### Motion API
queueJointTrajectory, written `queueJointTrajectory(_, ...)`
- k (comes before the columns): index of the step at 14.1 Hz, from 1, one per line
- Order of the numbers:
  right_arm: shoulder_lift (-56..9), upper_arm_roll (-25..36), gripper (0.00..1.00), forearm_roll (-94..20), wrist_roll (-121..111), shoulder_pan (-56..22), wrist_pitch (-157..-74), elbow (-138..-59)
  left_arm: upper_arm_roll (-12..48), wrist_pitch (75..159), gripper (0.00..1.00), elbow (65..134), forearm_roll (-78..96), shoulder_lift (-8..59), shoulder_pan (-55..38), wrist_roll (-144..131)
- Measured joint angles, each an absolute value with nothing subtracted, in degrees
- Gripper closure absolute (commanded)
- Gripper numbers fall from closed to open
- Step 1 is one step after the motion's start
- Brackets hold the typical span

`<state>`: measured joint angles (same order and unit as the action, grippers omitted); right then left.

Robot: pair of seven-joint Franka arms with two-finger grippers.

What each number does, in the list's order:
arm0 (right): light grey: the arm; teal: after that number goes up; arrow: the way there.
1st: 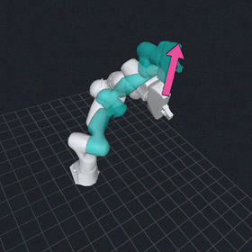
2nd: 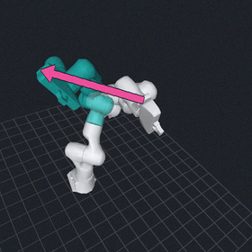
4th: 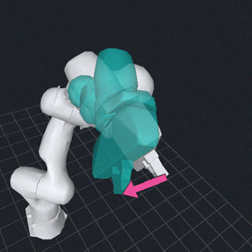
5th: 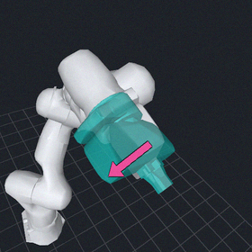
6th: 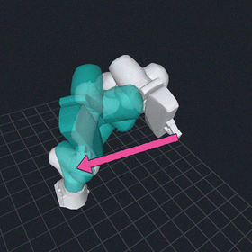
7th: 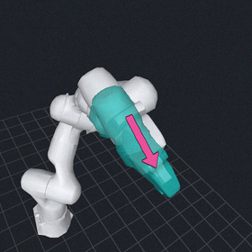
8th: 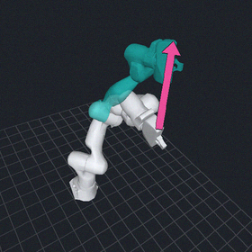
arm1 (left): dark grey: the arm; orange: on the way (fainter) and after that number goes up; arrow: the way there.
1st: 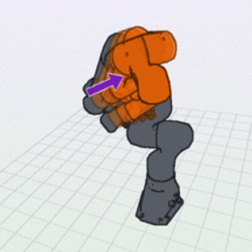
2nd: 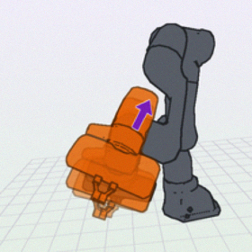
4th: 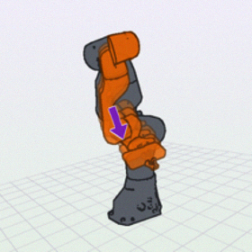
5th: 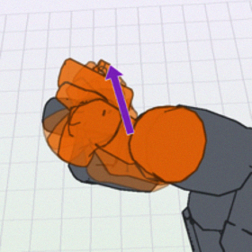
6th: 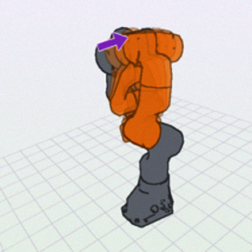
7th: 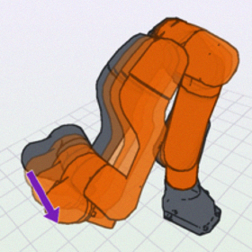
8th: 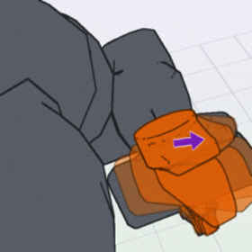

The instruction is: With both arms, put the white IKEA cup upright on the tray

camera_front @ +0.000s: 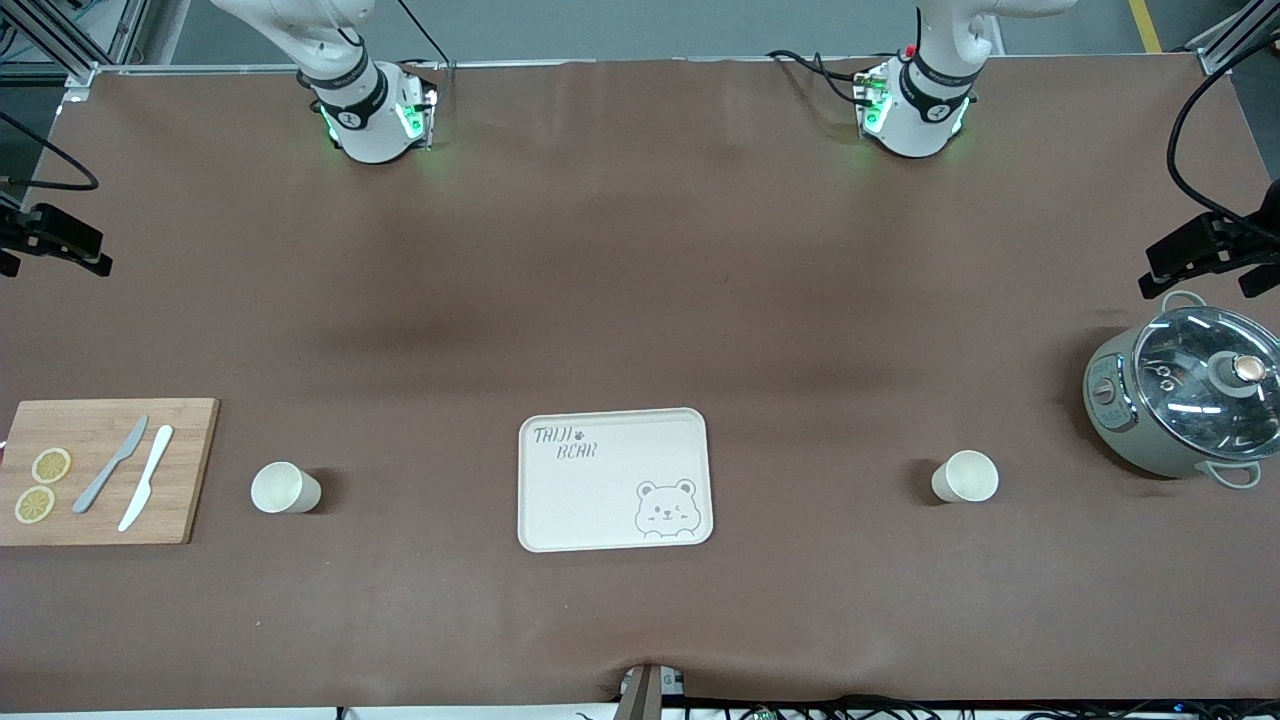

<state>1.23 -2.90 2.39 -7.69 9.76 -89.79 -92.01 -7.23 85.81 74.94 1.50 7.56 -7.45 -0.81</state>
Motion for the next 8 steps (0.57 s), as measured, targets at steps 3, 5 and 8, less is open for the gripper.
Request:
queueJointTrajectory(3,1.23,-3.10,0.00,2.39,-7.87,9.75,-89.88,-91.94,-7.22,85.82,0.00,74.94,1.49,7.56,-7.46,-0.81)
queueJointTrajectory(5,1.23,-3.18,0.00,2.39,-7.87,9.74,-89.87,-91.71,-7.22,85.82,0.00,74.96,1.41,7.56,-7.46,-0.81)
queueJointTrajectory(8,1.23,-3.18,0.00,2.61,-7.94,9.74,-89.85,-91.45,-7.18,85.82,0.00,75.22,1.34,7.67,-7.47,-0.79)
